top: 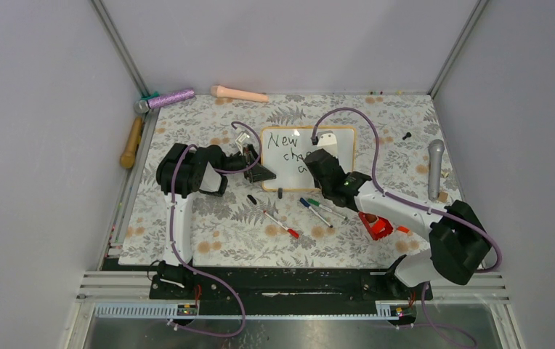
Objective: Write a sentence on the whiteboard
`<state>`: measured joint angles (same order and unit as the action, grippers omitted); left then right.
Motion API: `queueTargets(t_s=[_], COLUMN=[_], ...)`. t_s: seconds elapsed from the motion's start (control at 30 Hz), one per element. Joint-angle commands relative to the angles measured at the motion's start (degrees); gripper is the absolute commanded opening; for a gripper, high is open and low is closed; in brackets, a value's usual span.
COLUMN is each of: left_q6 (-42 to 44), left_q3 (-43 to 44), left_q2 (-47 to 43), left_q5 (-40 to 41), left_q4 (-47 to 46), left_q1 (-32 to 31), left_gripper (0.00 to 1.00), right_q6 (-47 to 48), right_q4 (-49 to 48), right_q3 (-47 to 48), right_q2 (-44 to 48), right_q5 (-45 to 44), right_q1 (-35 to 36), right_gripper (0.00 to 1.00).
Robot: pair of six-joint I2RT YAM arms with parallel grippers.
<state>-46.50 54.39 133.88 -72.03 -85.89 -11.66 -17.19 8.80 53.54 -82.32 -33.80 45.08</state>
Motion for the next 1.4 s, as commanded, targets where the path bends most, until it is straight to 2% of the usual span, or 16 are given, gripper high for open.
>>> queueTargets(t_s=[0.0,0.3,0.97,1.37], left_q6=[0.3,0.3,0.3,0.2], left_q3=[-0.1,-0.1,-0.1,-0.1], left_q2=[0.9,0.9,0.9,0.9], left_q5=[-0.5,-0.5,-0.5,-0.5], left_q4=[1.5,1.5,1.5,1.5], left_q1=[0.3,0.3,0.3,0.3], left_gripper=[0.79,0.79,0.79,0.79], right_q6=[-0.2,0.3,0.8,0.3], right_q4=[0.7,0.6,0.3,2.3], right_q3=[2.9,4.2,3.2,1.7], right_q2=[-0.6,-1.8,-1.4,-0.7], right_q5=[-2.8,-2.5,4.2,3.9], right_q1=[-0.6,-0.6,-0.6,-0.6], right_gripper=[0.00,0.00,0.00,0.00])
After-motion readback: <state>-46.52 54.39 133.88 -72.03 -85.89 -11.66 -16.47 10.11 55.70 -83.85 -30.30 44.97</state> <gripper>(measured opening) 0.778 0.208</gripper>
